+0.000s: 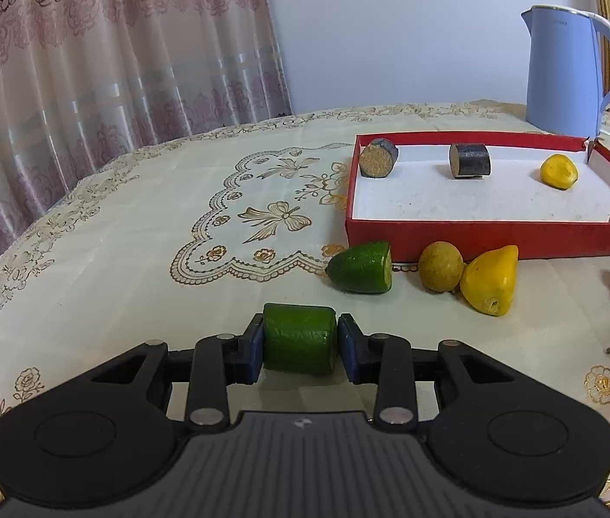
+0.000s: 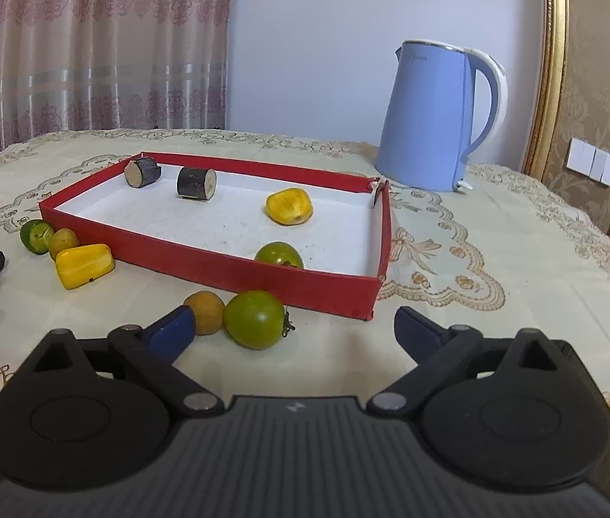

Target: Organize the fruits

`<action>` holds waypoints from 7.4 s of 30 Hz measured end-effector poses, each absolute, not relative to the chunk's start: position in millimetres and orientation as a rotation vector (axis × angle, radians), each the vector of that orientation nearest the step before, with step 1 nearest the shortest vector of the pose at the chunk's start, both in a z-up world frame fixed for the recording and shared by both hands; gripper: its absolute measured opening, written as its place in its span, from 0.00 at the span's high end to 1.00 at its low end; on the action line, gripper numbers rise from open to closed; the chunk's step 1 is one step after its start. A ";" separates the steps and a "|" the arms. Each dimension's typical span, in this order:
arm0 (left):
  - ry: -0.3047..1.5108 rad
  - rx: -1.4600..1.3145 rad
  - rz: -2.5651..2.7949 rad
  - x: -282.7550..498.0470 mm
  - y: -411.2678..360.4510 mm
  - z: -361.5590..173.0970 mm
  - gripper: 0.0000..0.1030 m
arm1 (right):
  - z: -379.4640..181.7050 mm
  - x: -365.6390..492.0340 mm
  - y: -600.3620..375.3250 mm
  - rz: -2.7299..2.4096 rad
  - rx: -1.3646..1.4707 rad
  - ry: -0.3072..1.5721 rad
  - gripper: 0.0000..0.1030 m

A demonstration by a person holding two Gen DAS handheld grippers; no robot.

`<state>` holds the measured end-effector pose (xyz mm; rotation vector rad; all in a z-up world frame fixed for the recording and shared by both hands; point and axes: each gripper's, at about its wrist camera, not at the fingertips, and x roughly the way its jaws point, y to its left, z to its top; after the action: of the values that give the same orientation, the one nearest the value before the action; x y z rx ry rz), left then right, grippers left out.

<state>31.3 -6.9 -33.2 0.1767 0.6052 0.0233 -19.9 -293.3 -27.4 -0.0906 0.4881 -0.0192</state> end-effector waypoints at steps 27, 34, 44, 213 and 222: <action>0.492 0.176 -0.088 32.9 -30.7 8.6 0.67 | -28.3 -18.5 -294.0 -0.016 -0.075 0.494 0.00; 0.472 0.159 -0.090 39.9 -23.1 21.7 0.59 | -28.1 -21.1 -287.9 -0.004 -0.099 0.485 0.00; 0.549 0.213 -0.139 21.6 14.7 -8.6 0.20 | -26.3 -20.3 -285.8 0.005 -0.091 0.479 0.00; 0.643 0.305 0.004 177.0 -119.8 -5.2 0.68 | -36.8 -1.9 -303.4 0.015 0.038 0.612 0.00; 0.658 0.296 0.023 194.9 -121.5 -5.7 0.68 | -37.2 -2.7 -301.1 0.012 0.023 0.608 0.00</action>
<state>194.9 -121.5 -5.7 0.2962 0.6579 0.0230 -2.7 -301.1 -37.2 0.0226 0.6080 0.0124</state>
